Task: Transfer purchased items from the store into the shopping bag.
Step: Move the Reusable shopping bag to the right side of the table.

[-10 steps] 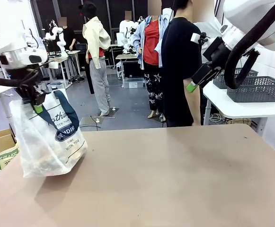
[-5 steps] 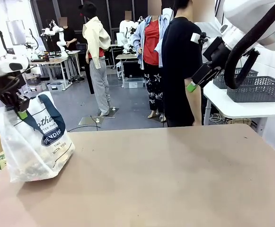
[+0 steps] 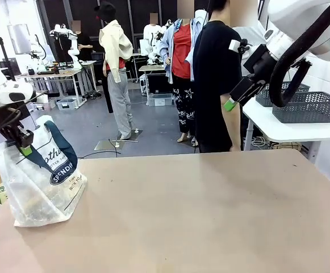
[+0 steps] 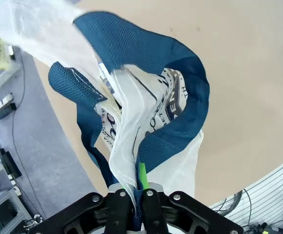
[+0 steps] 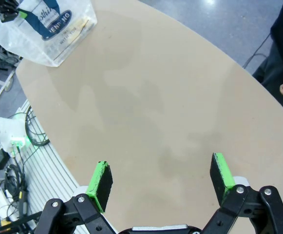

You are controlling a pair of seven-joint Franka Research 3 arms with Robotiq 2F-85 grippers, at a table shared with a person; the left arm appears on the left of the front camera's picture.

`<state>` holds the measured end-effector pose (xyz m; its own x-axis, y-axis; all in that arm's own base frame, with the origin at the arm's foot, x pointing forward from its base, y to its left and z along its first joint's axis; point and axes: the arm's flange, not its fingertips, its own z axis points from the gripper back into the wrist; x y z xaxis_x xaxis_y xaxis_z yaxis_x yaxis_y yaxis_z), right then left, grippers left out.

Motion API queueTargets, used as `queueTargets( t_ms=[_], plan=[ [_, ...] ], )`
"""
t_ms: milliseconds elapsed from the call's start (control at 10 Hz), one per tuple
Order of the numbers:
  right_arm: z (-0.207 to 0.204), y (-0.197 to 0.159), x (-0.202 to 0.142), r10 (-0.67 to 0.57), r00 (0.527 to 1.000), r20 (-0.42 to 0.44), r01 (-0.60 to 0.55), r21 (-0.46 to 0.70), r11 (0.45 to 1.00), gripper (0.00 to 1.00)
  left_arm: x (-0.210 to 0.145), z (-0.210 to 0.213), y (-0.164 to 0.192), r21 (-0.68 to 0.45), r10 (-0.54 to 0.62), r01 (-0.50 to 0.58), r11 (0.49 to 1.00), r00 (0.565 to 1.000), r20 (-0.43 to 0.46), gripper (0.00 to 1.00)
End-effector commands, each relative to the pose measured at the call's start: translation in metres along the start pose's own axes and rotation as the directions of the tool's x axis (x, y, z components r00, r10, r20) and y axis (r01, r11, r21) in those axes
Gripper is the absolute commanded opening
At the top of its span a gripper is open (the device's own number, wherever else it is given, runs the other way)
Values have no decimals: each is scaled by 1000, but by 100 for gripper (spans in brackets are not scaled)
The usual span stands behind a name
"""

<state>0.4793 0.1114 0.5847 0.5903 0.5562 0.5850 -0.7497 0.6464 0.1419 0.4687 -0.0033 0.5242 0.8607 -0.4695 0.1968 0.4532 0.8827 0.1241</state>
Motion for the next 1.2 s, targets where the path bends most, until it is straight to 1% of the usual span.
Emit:
queueTargets(
  t_ms=[0,700,800,1100],
  plan=[
    [-1,1,2,-14,1000,-19,13,-16,1000,100,1,4,3,12,3,-3,1000,1000,5,0],
    [-1,1,2,-14,1000,-19,13,-16,1000,100,1,4,1,4,1,-1,1000,1000,7,0],
    [-1,1,2,-14,1000,-19,13,-16,1000,100,1,3,1,11,2,-2,1000,1000,9,16],
    [-1,1,2,-14,1000,-19,13,-16,1000,100,1,6,2,12,8,-9,1000,1000,12,73]
  ],
)
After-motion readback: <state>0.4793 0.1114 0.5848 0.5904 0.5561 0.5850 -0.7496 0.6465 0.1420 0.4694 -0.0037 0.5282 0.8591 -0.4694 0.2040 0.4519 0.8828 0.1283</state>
